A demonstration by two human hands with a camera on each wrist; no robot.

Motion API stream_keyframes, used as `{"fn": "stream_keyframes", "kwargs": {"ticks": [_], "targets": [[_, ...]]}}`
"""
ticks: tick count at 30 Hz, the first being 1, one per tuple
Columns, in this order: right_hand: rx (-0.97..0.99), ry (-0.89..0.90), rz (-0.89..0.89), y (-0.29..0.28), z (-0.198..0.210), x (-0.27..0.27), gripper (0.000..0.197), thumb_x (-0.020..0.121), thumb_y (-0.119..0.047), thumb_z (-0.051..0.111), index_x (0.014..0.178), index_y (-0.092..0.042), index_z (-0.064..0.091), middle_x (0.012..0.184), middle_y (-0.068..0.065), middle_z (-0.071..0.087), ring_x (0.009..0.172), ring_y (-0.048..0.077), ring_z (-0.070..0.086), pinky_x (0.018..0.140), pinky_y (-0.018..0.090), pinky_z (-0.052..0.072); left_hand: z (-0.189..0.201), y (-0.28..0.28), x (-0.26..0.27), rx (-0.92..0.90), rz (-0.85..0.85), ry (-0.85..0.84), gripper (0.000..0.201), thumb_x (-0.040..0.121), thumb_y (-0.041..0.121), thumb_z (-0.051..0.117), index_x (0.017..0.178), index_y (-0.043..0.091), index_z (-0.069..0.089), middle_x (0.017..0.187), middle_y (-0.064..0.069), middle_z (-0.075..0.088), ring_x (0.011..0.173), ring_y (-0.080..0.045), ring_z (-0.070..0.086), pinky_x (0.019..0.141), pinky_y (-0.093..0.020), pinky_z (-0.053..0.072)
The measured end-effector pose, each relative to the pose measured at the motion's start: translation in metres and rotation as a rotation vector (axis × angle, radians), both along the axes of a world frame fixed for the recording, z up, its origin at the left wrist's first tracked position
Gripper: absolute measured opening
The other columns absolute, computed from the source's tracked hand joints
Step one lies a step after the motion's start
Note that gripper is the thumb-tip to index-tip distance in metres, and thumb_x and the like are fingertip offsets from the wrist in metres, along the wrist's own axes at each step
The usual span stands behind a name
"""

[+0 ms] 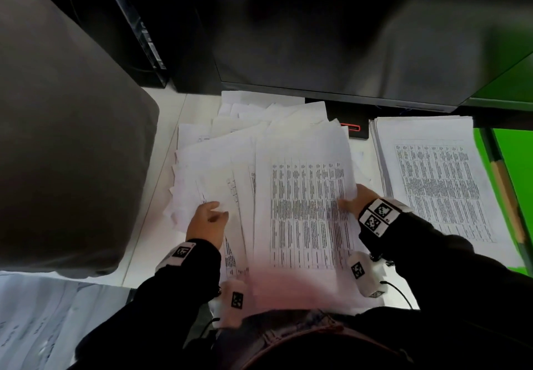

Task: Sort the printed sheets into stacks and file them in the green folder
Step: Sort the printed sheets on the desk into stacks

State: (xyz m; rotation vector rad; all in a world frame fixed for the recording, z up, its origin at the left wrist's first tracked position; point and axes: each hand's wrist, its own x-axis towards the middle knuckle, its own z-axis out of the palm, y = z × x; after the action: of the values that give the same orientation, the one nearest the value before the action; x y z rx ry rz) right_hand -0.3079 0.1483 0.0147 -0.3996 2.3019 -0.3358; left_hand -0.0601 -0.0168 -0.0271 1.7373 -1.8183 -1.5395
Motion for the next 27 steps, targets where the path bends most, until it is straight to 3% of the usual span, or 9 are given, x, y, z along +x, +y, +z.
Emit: {"fn": "stream_keyframes", "kwargs": {"ticks": [5, 10, 13, 16, 18, 20, 22, 24, 27], "targets": [[0.038, -0.008, 0.074, -0.008, -0.014, 0.007, 0.053, 0.086, -0.036, 0.061, 0.127, -0.007, 0.046, 0.126, 0.012, 0.057, 0.115, 0.029, 0.054, 0.096, 0.036, 0.041, 0.001, 0.012, -0.01, 0.102, -0.128, 0.002, 0.034, 0.087, 0.024, 0.061, 0.12, 0.019, 0.053, 0.101, -0.002, 0.064, 0.09, -0.024, 0.063, 0.09, -0.04, 0.051], [0.029, 0.013, 0.046, -0.009, -0.01, 0.014, 0.058, 0.087, -0.043, 0.056, 0.128, -0.003, 0.043, 0.125, 0.013, 0.055, 0.116, 0.03, 0.052, 0.092, 0.034, 0.039, 0.005, 0.018, -0.013, -0.013, -0.32, -0.08, 0.03, 0.095, 0.015, 0.045, 0.124, 0.013, 0.053, 0.119, -0.003, 0.061, 0.103, -0.018, 0.055, 0.087, -0.023, 0.037], [0.051, -0.005, 0.086, -0.003, -0.008, 0.009, 0.065, 0.087, -0.052, 0.051, 0.124, 0.0, 0.046, 0.116, 0.013, 0.056, 0.116, 0.03, 0.052, 0.088, 0.033, 0.038, 0.007, 0.018, -0.012, 0.047, -0.284, 0.025, 0.03, 0.096, 0.013, 0.042, 0.121, 0.019, 0.057, 0.112, 0.002, 0.062, 0.104, -0.017, 0.056, 0.088, -0.024, 0.039], [0.09, -0.03, 0.074, 0.003, -0.008, 0.005, 0.069, 0.087, -0.053, 0.05, 0.128, 0.002, 0.046, 0.128, 0.018, 0.054, 0.117, 0.03, 0.052, 0.096, 0.035, 0.038, 0.011, 0.018, -0.014, 0.164, -0.266, 0.188, 0.023, 0.093, 0.017, 0.052, 0.104, 0.033, 0.064, 0.102, 0.008, 0.067, 0.104, -0.017, 0.06, 0.088, -0.026, 0.046], [0.039, -0.036, 0.003, 0.008, -0.006, 0.004, 0.061, 0.089, -0.046, 0.052, 0.127, 0.002, 0.049, 0.121, 0.018, 0.058, 0.104, 0.028, 0.055, 0.087, 0.032, 0.041, 0.011, 0.014, -0.016, 0.035, -0.382, 0.097, 0.022, 0.092, 0.016, 0.053, 0.108, 0.025, 0.065, 0.105, 0.007, 0.063, 0.104, -0.014, 0.057, 0.085, -0.022, 0.043], [-0.003, -0.02, -0.068, 0.014, -0.003, 0.002, 0.051, 0.091, -0.038, 0.052, 0.124, 0.001, 0.052, 0.106, 0.015, 0.06, 0.09, 0.025, 0.054, 0.076, 0.028, 0.038, 0.008, 0.006, -0.017, -0.155, -0.546, -0.031, 0.031, 0.093, 0.013, 0.051, 0.123, 0.018, 0.059, 0.124, 0.005, 0.055, 0.12, -0.013, 0.048, 0.101, -0.023, 0.034], [0.003, -0.009, -0.092, 0.02, -0.002, -0.002, 0.049, 0.091, -0.035, 0.054, 0.125, 0.0, 0.05, 0.111, 0.017, 0.061, 0.097, 0.029, 0.057, 0.076, 0.027, 0.036, 0.006, 0.004, -0.015, -0.164, -0.694, -0.058, 0.042, 0.095, 0.013, 0.047, 0.136, 0.021, 0.046, 0.147, 0.005, 0.036, 0.142, -0.012, 0.023, 0.114, -0.024, 0.015], [0.01, -0.002, -0.109, 0.025, 0.002, -0.005, 0.05, 0.09, -0.033, 0.056, 0.128, -0.001, 0.047, 0.12, 0.017, 0.06, 0.109, 0.03, 0.057, 0.079, 0.027, 0.036, 0.005, 0.007, -0.012, -0.149, -0.855, -0.158, 0.051, 0.097, 0.017, 0.044, 0.145, 0.024, 0.027, 0.156, 0.004, 0.013, 0.146, -0.011, 0.003, 0.116, -0.025, 0.002], [0.017, -0.008, -0.132, 0.03, 0.001, -0.007, 0.052, 0.089, -0.035, 0.058, 0.129, -0.004, 0.047, 0.121, 0.016, 0.061, 0.109, 0.029, 0.057, 0.079, 0.027, 0.037, 0.007, 0.018, -0.008, -0.168, -0.993, -0.338, 0.061, 0.098, 0.02, 0.037, 0.148, 0.031, 0.004, 0.158, 0.007, -0.002, 0.145, -0.01, -0.001, 0.117, -0.028, 0.004]]}}
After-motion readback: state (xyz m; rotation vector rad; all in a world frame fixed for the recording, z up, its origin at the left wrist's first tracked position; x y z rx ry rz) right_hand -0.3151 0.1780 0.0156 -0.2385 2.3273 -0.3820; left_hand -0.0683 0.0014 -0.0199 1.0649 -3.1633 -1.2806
